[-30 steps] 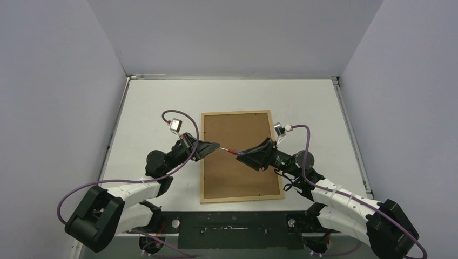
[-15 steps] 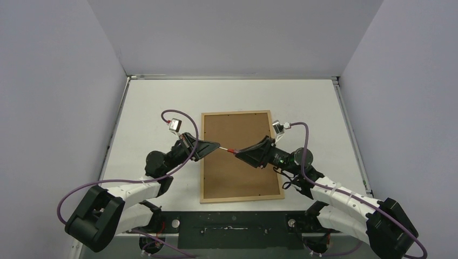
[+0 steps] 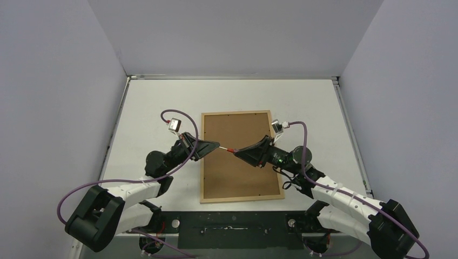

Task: Take the photo out of the frame
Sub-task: Pick up the screwdriver from the center of the board.

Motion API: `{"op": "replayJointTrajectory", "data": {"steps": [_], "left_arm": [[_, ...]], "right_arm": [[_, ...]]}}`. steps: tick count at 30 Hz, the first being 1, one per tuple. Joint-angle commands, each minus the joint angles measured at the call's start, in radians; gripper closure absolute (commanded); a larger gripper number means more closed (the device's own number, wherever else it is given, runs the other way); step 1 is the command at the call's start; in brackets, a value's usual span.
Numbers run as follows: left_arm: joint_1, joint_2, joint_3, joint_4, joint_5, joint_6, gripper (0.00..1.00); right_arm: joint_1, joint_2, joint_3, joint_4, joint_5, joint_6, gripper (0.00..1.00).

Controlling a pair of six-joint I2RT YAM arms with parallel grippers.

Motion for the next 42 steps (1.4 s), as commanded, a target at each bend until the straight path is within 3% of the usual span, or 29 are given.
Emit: {"op": "replayJointTrajectory", "data": {"steps": [1,12,18,21,23,29,33,42], "left_arm": [[-0.006,-0.008,0.022,0.018,0.001,0.028,1.0],[-0.006,-0.045,0.044,-0.088,0.027,0.068,1.0],[-0.002,-0.086,0.051,-0.217,0.03,0.1,0.62],[0.019,-0.144,0.063,-0.38,0.039,0.147,0.4],[0.039,-0.197,0.067,-0.505,0.034,0.182,0.33],[0.154,-0.35,0.06,-0.783,0.029,0.236,0.27],[0.207,-0.408,0.091,-1.012,0.027,0.309,0.26],[0.215,-0.39,0.191,-1.483,-0.118,0.474,0.26]], "right_arm": [[0.009,-0.034,0.042,-0.008,0.047,-0.033,1.0],[0.012,-0.04,0.035,-0.014,0.069,-0.02,1.0],[0.012,-0.052,0.041,-0.087,0.099,-0.035,1.0],[0.01,-0.084,0.042,-0.159,0.131,-0.055,1.0],[0.009,-0.107,0.051,-0.227,0.153,-0.074,1.0],[0.004,-0.12,0.107,-0.41,0.167,-0.12,1.0],[0.009,-0.114,0.11,-0.416,0.108,-0.161,1.0],[0.052,-0.14,0.255,-0.82,0.017,-0.527,1.0]]}}
